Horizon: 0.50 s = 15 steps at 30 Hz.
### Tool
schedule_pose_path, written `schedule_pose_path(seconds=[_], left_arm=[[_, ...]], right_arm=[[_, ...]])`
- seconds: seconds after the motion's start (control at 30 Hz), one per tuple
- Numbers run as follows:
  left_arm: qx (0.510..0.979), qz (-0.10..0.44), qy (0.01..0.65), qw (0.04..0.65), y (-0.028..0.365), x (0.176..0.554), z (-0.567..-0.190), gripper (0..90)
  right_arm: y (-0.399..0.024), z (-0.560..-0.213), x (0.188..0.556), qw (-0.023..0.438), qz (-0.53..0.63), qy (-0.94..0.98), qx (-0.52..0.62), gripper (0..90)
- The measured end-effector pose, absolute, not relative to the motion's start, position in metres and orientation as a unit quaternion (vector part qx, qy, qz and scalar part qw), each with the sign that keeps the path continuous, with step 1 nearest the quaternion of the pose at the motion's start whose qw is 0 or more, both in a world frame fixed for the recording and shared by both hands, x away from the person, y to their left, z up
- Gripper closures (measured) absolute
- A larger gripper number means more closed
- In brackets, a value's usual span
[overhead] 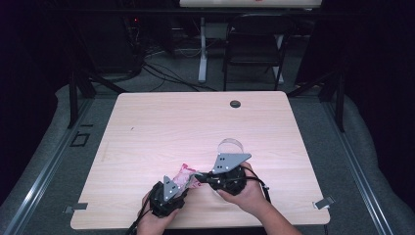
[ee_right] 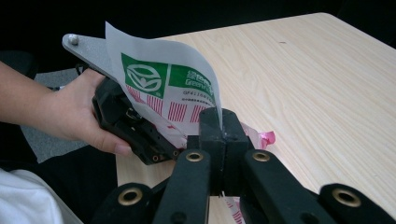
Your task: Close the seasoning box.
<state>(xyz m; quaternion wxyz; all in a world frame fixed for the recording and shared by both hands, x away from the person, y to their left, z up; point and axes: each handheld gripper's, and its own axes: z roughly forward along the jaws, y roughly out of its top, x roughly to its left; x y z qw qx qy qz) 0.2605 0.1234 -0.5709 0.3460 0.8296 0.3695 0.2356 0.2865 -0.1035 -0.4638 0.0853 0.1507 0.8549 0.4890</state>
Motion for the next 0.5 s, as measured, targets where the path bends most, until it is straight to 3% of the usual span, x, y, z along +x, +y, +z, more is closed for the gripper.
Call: schedule_pose_path(seconds=[0.5], left_arm=[[0.843, 0.278, 0.329, 0.323, 0.124, 0.274, -0.551, 52.4]], right_arm=[[-0.111, -0.454, 0.290, 0.102, 0.488, 0.853, 0.151, 89.7]])
